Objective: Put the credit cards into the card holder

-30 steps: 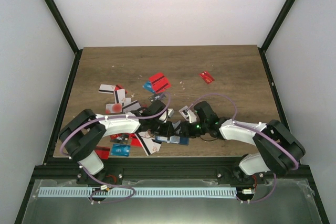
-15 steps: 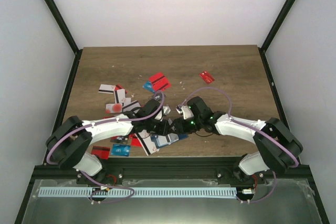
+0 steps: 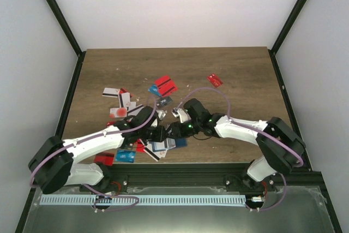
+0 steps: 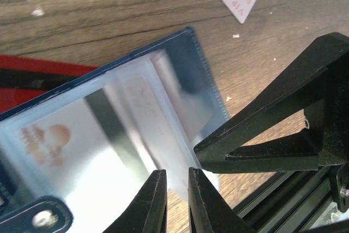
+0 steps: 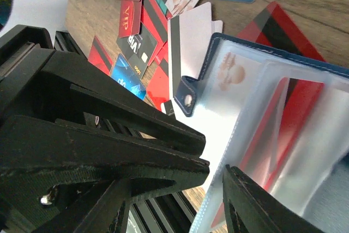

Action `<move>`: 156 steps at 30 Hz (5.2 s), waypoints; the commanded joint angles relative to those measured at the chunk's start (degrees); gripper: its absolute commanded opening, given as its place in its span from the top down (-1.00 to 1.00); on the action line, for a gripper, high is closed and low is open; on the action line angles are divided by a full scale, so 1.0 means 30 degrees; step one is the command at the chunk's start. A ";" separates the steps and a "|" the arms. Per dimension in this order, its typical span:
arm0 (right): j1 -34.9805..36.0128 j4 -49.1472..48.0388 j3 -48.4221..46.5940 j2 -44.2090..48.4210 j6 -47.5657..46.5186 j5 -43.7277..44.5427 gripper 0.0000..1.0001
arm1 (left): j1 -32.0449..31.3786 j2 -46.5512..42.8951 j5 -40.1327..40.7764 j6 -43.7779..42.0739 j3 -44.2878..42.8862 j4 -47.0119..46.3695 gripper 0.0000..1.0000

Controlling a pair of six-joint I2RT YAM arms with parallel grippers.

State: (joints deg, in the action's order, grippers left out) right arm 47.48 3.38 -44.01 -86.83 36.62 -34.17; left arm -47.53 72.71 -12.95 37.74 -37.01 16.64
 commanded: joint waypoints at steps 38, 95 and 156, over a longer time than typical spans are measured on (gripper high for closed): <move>-0.0350 0.4753 0.0928 0.2071 0.0697 0.8612 -0.36 | 0.1511 -0.4908 0.2456 0.1405 0.3805 0.0811 0.04; -0.1327 -0.5307 0.3226 0.1769 0.1819 -0.3525 -0.52 | 0.1513 -0.1275 0.0513 0.1455 0.5251 -0.4034 0.50; -0.0887 -0.5103 0.3617 -0.3317 0.0049 -0.0444 -0.28 | -0.0729 -0.0586 0.2693 -0.1856 0.4257 -0.3382 0.17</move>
State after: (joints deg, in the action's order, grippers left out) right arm 45.19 -17.26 -35.90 -95.44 36.69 -38.15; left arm -46.87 67.90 -7.90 35.07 -21.34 5.96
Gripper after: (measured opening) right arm 0.637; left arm 0.411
